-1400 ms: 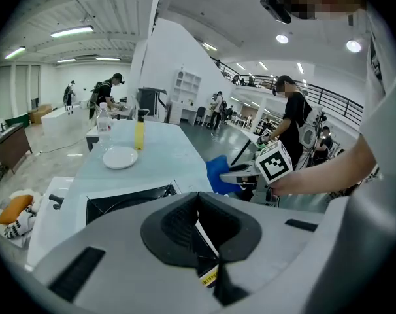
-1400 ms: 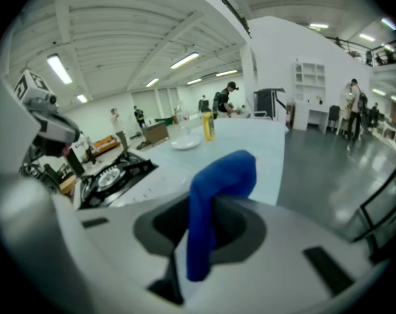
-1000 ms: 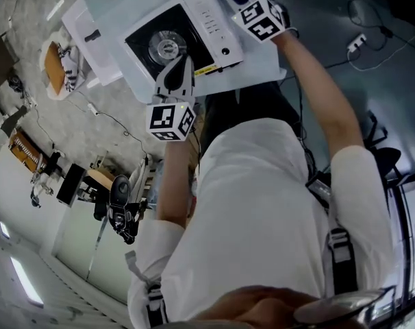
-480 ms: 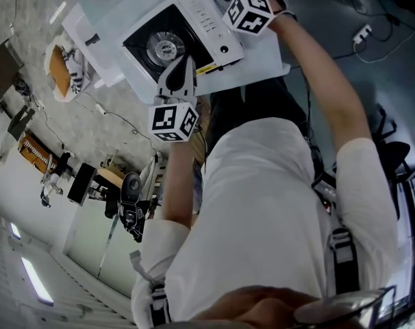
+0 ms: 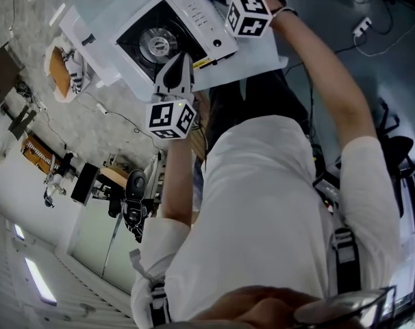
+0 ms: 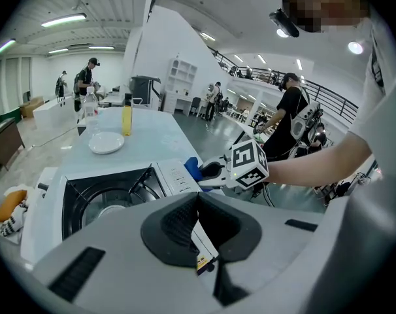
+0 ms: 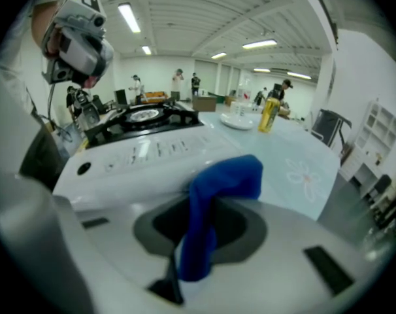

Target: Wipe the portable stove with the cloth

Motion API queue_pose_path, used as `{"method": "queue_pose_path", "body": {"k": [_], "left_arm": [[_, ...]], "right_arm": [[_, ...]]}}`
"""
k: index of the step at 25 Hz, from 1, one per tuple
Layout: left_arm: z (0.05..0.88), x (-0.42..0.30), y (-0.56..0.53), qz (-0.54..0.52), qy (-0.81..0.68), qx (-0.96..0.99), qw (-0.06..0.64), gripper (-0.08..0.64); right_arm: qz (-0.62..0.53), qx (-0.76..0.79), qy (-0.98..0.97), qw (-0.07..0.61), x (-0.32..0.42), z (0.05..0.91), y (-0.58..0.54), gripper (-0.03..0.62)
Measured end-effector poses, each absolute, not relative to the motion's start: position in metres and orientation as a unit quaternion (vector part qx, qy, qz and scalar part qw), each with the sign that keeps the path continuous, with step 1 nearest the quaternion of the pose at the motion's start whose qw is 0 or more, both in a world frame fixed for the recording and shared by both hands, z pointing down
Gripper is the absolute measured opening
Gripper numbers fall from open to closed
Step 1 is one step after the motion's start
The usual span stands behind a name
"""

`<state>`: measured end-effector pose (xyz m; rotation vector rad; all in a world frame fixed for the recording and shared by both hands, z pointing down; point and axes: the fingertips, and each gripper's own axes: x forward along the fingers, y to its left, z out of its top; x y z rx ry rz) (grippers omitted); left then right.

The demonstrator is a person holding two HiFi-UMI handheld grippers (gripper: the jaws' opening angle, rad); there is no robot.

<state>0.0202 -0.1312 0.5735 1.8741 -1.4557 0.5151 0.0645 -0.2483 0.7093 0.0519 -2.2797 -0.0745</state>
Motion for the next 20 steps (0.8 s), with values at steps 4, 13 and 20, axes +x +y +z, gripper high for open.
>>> {"method": "queue_pose_path", "body": {"k": [4,13,20], "left_arm": [[0.575,0.027,-0.129,0.2,-0.559,0.723,0.354,0.032],[0.577,0.04,-0.127,0.197,-0.555,0.727,0.354,0.032],[0.579,0.043,-0.125,0.2,-0.553,0.728,0.353,0.032]], "right_arm": [[-0.038,0.011,-0.905,0.423,0.075,0.709,-0.232,0.091],[-0.048,0.001,-0.901,0.432,0.088,0.708,-0.206,0.091],[-0.047,-0.006,-0.899,0.435,0.097,0.711,-0.186,0.091]]}}
